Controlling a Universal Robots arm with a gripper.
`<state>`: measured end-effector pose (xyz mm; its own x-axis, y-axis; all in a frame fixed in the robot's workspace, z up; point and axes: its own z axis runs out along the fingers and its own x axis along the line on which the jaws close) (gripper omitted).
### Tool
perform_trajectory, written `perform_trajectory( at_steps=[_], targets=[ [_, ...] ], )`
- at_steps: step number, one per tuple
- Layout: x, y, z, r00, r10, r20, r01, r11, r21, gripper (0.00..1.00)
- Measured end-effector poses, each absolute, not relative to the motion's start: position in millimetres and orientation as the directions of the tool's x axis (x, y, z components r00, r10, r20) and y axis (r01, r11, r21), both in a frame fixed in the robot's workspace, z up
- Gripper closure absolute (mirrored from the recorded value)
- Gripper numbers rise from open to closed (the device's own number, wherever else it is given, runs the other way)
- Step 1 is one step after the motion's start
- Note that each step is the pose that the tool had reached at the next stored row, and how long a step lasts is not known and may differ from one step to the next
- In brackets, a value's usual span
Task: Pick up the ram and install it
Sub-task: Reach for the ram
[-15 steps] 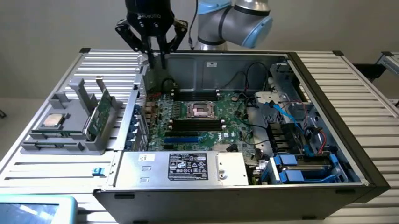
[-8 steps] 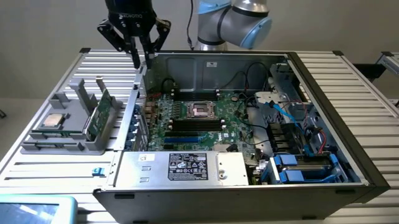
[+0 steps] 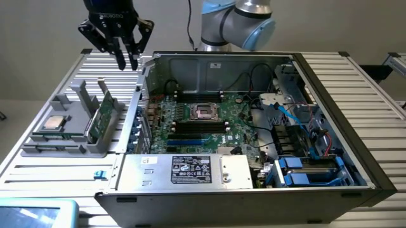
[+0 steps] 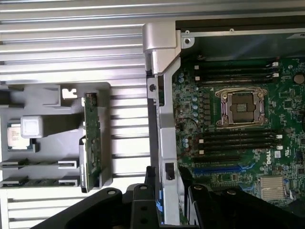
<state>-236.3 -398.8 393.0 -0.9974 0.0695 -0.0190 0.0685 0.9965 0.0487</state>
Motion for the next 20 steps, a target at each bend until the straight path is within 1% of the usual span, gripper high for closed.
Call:
perform_trajectory(
  at_steps=[20],
  targets=[
    [-327,-399,393,-0.998,0.067,-0.019,0.066,0.997,0.049,0.68]
  ],
)
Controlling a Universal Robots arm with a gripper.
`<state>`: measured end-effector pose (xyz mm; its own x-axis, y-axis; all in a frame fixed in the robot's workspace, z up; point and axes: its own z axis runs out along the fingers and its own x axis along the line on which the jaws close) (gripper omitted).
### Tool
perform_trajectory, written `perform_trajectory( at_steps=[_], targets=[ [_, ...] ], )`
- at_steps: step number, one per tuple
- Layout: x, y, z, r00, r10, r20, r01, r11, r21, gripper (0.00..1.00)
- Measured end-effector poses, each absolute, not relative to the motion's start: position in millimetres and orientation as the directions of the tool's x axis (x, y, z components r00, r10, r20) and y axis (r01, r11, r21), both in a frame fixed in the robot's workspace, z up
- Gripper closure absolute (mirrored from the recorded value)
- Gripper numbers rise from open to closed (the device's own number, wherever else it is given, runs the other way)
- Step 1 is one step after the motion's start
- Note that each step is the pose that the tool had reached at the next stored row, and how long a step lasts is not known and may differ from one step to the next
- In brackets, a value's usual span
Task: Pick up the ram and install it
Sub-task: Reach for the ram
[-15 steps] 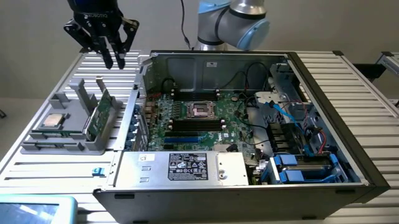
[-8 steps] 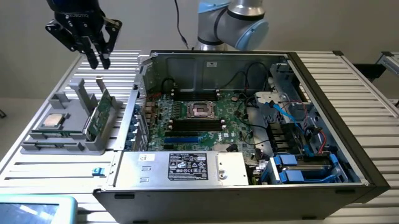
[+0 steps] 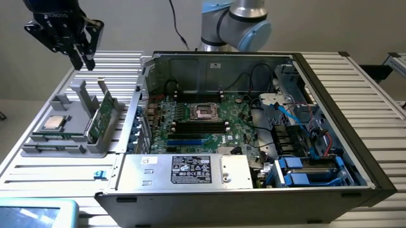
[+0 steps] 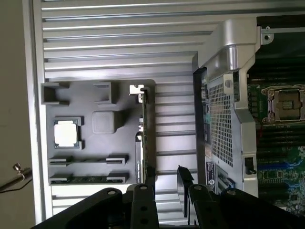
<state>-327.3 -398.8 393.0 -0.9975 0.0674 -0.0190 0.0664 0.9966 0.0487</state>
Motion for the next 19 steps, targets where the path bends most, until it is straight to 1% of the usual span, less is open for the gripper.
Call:
perform_trajectory(
  at_steps=[19],
  targets=[
    [-414,-399,393,-0.998,0.066,-0.019,0.065,0.997,0.049,0.68]
  ],
)
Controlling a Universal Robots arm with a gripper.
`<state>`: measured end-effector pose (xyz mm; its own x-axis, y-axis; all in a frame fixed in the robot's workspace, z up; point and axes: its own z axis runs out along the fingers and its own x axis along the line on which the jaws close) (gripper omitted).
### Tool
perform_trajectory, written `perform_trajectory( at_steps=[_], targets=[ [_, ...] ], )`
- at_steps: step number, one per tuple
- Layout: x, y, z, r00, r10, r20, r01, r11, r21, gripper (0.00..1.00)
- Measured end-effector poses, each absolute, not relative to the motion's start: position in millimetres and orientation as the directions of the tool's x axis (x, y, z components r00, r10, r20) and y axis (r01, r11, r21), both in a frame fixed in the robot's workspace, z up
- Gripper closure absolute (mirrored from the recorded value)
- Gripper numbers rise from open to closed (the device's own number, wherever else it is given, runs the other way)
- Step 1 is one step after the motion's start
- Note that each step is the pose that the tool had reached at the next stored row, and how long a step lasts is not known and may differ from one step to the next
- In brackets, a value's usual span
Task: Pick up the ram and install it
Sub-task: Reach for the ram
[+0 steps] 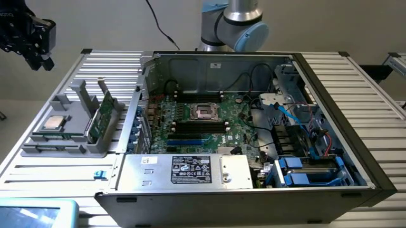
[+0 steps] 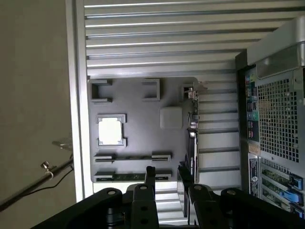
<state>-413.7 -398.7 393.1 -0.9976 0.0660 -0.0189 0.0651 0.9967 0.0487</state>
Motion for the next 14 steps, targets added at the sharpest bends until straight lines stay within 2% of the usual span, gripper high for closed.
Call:
perform_trajectory(
  at_steps=[5,14],
  targets=[
    [-434,-399,393,-0.998,0.065,-0.019,0.064,0.997,0.049,0.68],
    [-434,-399,393,-0.998,0.065,-0.019,0.064,0.997,0.049,0.68]
  ],
)
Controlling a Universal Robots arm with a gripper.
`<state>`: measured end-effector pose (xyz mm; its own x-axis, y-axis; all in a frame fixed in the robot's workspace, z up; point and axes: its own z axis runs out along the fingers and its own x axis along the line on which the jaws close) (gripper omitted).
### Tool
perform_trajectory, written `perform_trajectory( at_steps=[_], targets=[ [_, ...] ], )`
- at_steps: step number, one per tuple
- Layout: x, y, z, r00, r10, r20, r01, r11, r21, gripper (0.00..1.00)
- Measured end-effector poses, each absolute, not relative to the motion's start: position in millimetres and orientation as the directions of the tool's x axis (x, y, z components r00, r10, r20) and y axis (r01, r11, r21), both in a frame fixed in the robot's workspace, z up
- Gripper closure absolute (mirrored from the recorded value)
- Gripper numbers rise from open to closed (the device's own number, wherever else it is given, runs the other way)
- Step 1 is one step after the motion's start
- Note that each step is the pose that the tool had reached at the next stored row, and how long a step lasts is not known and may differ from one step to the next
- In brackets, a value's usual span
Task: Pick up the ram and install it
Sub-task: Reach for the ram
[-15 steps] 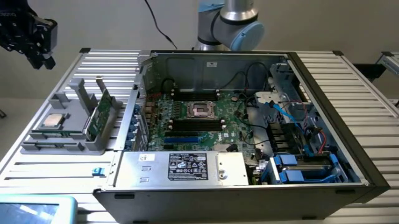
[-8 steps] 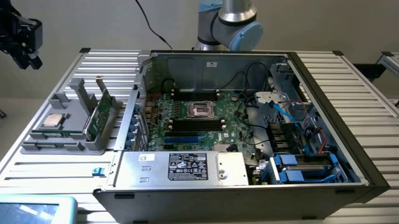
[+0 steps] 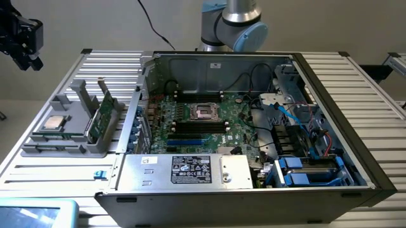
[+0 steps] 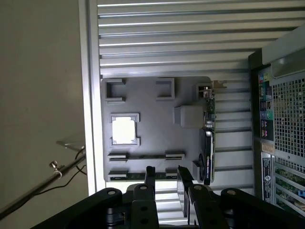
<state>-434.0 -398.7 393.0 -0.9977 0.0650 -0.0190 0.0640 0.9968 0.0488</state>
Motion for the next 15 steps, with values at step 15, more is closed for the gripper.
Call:
perform_trajectory(
  at_steps=[15],
  targets=[
    [-434.0,-398.7,393.0,-0.998,-0.068,-0.018,-0.069,0.996,0.049,0.68]
  ],
)
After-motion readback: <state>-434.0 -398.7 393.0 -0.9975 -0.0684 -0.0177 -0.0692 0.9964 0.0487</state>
